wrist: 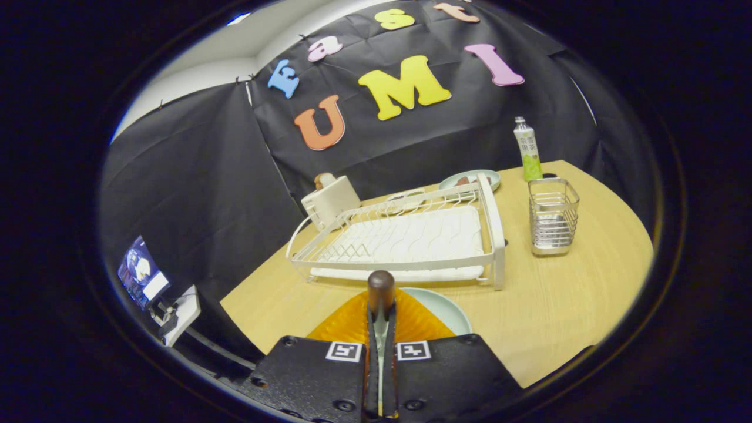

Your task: Take the plate from the dish rack, then take the spoon from the basket and place it into the plate.

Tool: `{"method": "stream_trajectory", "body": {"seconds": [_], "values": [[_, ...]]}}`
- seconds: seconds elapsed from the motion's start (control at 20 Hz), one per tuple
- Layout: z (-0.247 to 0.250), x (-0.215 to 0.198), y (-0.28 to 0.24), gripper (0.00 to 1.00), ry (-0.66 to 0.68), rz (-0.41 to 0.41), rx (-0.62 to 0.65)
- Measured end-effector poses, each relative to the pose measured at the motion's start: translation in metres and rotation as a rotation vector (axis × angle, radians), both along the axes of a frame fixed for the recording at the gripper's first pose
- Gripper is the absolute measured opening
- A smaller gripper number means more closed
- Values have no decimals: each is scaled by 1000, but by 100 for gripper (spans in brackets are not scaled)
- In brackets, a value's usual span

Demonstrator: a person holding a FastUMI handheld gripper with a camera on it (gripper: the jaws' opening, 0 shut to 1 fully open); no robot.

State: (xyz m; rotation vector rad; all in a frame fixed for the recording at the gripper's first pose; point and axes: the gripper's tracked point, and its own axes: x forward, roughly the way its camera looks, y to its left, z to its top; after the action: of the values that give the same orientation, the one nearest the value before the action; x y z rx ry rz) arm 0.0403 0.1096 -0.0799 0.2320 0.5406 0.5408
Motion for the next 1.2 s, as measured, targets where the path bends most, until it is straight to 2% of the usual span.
{"method": "stream_trajectory", "body": {"seconds": [0.15, 0.25, 0.3, 0.35, 0.4, 0.5, 0.65, 0.9, 1.2], "values": [[-2, 5, -7, 17, -3, -23, -19], [-1, 8, -11, 28, -7, -42, -24], [0, 10, -14, 38, -10, -49, -23], [1, 13, -17, 42, -13, -59, -30], [2, 15, -22, 54, -22, -77, -41], [5, 20, -31, 69, -58, -109, -80], [14, 23, -37, 84, -103, -134, -104], [37, 26, -52, 94, -199, -203, -138], [75, 24, -77, 98, -351, -322, -210]]}}
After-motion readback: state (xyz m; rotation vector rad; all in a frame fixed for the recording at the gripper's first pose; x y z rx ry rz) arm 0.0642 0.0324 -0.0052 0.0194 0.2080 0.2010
